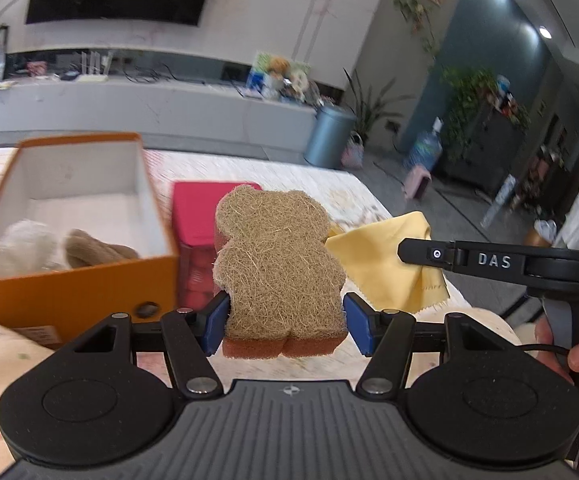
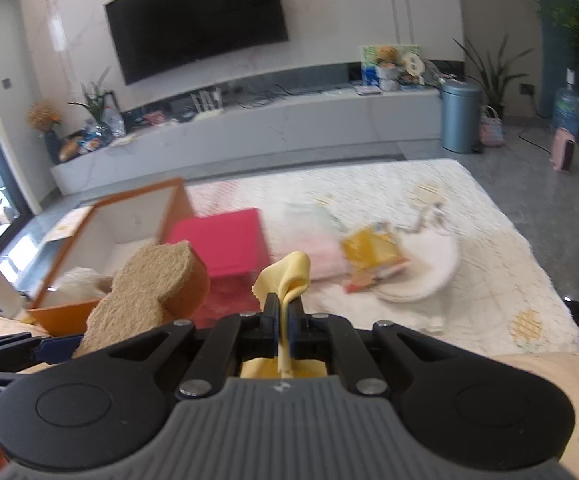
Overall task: Organize soft objects
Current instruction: 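Lower the sponge and yellow cloth into the orange box and open both tools, then move both tools back toward the remaining items on the bed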
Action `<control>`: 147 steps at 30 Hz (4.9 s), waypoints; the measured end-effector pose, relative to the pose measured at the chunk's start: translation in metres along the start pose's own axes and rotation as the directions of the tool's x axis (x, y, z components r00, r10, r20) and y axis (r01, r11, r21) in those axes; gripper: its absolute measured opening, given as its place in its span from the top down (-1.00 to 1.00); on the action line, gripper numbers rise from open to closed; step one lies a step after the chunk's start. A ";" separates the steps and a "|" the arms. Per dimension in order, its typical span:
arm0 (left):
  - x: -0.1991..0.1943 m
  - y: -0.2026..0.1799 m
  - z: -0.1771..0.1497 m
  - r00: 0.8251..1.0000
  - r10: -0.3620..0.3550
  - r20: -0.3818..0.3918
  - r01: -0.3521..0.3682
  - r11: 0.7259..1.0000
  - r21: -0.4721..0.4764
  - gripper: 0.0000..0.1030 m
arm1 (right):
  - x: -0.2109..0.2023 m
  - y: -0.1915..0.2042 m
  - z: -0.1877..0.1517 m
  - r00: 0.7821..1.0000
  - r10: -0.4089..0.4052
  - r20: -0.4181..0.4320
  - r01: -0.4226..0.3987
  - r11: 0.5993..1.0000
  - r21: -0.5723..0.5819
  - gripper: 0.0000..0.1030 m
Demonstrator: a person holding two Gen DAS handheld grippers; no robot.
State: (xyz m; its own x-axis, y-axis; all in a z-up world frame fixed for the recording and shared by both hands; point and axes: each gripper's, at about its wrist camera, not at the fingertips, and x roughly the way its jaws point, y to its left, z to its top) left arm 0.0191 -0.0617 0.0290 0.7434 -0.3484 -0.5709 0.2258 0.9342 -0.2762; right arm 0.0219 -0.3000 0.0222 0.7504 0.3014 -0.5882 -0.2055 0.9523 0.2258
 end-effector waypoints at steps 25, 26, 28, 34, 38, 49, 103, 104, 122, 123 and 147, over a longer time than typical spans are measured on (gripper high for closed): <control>0.014 0.174 0.076 0.979 0.194 -0.056 -0.201 0.961 -0.188 -0.35 | 0.143 0.172 0.078 0.975 0.203 -0.088 -0.217 0.956 -0.196 0.96; 0.018 0.181 0.077 0.977 0.202 -0.063 -0.210 0.959 -0.189 -0.35 | 0.153 0.175 0.079 0.976 0.196 -0.099 -0.213 0.957 -0.197 0.96; 0.028 0.192 0.081 0.973 0.213 -0.085 -0.226 0.955 -0.190 -0.35 | 0.174 0.177 0.080 0.974 0.185 -0.127 -0.208 0.957 -0.201 0.96; 0.058 0.219 0.092 0.962 0.225 -0.152 -0.255 0.942 -0.218 -0.35 | 0.241 0.185 0.083 0.962 0.154 -0.225 -0.199 0.961 -0.193 0.96; 0.077 0.227 0.097 0.947 0.238 -0.216 -0.280 0.940 -0.193 -0.36 | 0.271 0.193 0.079 0.954 0.118 -0.275 -0.186 0.955 -0.233 0.96; 0.102 0.227 0.096 0.907 0.287 -0.309 -0.336 0.935 -0.118 -0.37 | 0.304 0.204 0.068 0.934 0.055 -0.353 -0.171 0.936 -0.308 0.88; 0.004 0.074 0.025 1.000 -0.022 0.000 0.022 0.995 -0.095 -0.06 | 0.040 0.074 -0.008 0.997 -0.078 0.011 0.078 0.987 -0.137 -0.42; 0.006 0.067 0.023 0.999 -0.034 -0.009 0.033 0.996 -0.085 -0.06 | 0.037 0.066 -0.012 0.996 -0.086 0.009 0.087 0.990 -0.113 -0.42; 0.074 -0.028 0.014 0.976 -0.154 -0.155 0.174 0.977 0.123 -0.06 | 0.027 -0.055 -0.028 0.958 -0.287 -0.030 0.288 0.956 0.053 -0.32; 0.080 -0.032 0.015 0.974 -0.158 -0.161 0.178 0.977 0.121 -0.06 | 0.028 -0.058 -0.029 0.952 -0.306 -0.033 0.307 0.951 0.040 -0.32; 0.243 -0.056 0.001 0.936 -0.046 -0.348 0.054 0.998 0.014 -0.54 | 0.112 -0.154 -0.016 0.932 -0.296 -0.210 0.318 0.945 0.077 -0.11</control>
State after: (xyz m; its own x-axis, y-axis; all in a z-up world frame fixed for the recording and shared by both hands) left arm 0.1877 -0.1983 -0.0930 0.4665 -0.3957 -0.7911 0.2742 0.9150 -0.2960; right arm 0.1272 -0.4119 -0.0912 0.6284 0.0087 -0.7778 0.0925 0.9920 0.0858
